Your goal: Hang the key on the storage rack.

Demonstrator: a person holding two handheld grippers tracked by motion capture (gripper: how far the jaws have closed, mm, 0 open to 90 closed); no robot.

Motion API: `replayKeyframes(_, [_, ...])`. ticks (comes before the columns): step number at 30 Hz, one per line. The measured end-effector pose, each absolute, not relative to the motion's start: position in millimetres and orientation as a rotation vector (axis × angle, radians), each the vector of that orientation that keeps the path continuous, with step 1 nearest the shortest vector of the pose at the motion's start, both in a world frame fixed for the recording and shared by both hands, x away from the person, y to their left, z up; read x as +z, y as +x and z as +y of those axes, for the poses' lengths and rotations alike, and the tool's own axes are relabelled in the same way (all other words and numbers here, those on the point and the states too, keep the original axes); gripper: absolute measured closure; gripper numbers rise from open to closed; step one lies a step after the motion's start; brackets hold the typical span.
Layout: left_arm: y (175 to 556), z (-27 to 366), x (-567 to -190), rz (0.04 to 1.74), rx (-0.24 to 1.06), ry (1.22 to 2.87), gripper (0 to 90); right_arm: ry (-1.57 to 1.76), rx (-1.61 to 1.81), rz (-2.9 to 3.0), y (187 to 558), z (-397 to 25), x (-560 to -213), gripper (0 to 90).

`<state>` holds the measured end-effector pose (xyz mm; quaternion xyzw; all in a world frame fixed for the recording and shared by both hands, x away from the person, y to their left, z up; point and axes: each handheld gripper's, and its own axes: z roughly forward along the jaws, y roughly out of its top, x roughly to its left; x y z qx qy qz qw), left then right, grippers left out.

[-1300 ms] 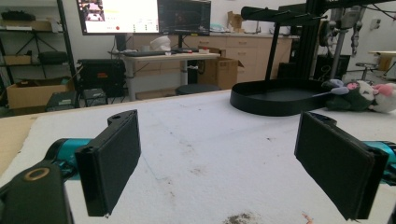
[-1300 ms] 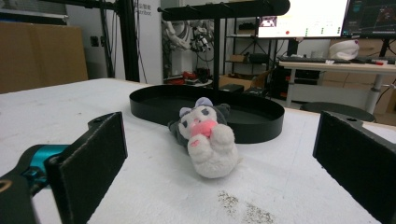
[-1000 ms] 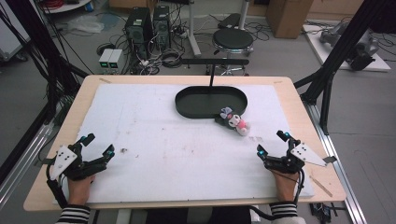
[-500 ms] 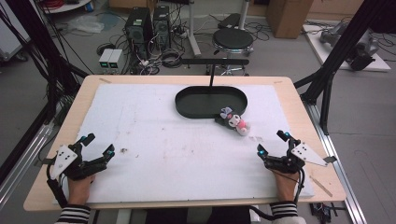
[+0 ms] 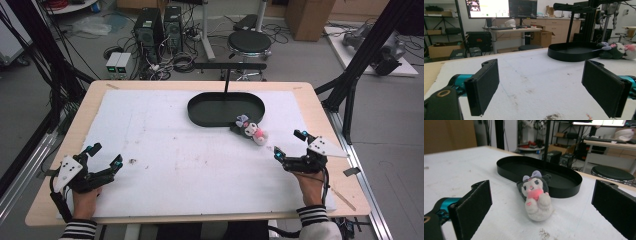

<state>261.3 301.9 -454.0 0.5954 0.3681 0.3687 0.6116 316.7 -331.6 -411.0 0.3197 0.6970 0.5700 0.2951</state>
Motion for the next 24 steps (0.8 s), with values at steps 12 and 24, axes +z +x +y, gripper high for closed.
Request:
replayKeyframes(12, [262, 302, -454, 0.852, 0.848, 1.373, 15.0, 0.857, 1.313, 2.176, 366, -313, -363, 1.9])
replayKeyframes(24, [262, 302, -454, 0.854, 0.845, 1.374, 15.0, 0.895, 1.065, 2.419, 403, -290, -364, 2.0])
